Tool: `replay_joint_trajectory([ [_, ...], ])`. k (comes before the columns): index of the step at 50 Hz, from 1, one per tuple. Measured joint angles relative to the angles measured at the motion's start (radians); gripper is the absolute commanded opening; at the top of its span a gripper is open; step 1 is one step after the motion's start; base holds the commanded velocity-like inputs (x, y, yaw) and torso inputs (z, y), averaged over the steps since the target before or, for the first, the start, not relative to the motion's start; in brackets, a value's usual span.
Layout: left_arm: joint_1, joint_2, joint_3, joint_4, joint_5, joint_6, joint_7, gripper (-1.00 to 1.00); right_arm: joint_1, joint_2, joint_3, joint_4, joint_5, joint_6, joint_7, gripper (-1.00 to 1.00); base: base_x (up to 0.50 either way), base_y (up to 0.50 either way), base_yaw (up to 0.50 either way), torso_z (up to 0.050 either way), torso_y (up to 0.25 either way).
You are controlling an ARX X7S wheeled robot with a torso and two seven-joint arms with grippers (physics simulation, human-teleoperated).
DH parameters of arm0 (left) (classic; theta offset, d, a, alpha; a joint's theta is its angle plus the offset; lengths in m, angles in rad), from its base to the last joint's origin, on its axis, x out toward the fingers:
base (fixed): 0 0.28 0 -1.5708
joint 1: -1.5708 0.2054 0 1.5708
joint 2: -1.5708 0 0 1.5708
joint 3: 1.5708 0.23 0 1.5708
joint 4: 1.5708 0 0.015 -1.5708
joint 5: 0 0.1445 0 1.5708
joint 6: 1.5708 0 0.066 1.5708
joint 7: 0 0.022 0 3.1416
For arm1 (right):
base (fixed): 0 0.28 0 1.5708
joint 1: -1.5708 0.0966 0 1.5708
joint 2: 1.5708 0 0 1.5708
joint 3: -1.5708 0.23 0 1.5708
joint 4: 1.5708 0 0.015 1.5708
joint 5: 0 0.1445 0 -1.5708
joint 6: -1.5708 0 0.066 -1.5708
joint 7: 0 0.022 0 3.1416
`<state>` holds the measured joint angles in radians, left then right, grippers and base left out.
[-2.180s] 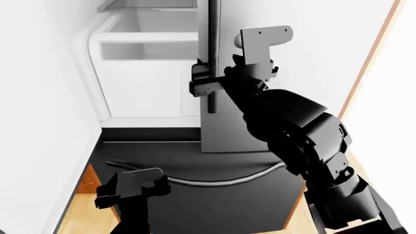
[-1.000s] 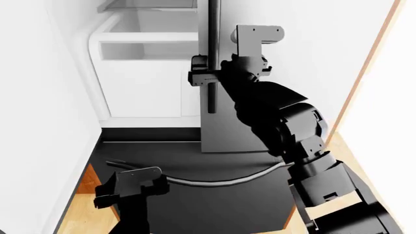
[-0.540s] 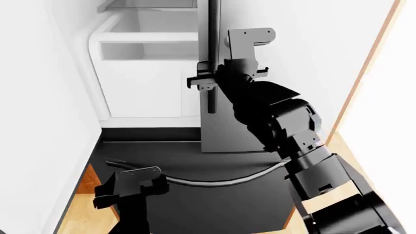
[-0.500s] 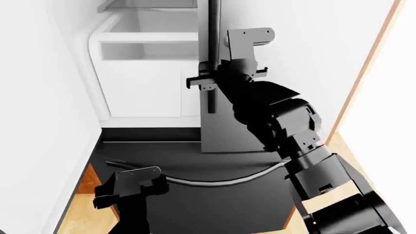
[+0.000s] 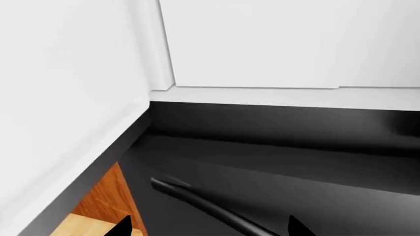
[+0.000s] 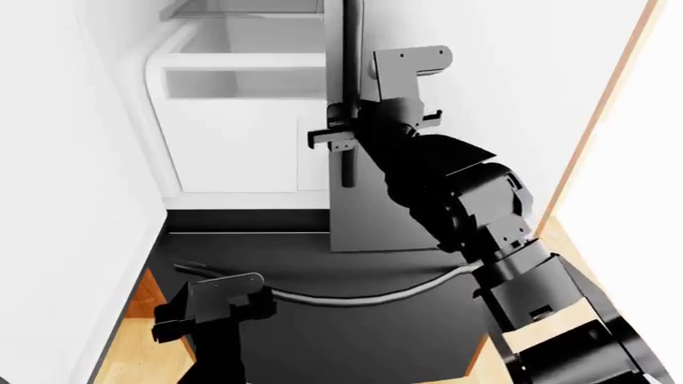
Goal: Open the fridge doors
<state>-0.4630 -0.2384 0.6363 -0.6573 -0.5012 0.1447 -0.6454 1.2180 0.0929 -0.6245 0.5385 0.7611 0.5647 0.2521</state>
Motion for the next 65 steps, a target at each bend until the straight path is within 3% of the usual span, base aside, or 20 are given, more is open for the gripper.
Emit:
replay_joint_trajectory([
  [36,-0.002,-0.002,0.006,0.002,0.002,-0.009,-0.008,1.0,-0.169,0.229,0.039,-0.569,0.231,0.228,0.223,-1.0,0.0,0.0,0.0,0.0,0.001],
  [51,0.0,-0.003,0.009,0.004,0.005,-0.01,-0.012,1.0,-0.264,0.383,0.126,-0.823,0.421,0.303,0.311,-1.0,0.0,0.0,0.0,0.001,0.004],
  [65,0.002,-0.007,0.014,0.011,0.009,-0.014,-0.018,1.0,-0.366,0.517,0.227,-0.968,0.558,0.294,0.304,-1.0,0.0,0.0,0.0,0.001,0.002],
])
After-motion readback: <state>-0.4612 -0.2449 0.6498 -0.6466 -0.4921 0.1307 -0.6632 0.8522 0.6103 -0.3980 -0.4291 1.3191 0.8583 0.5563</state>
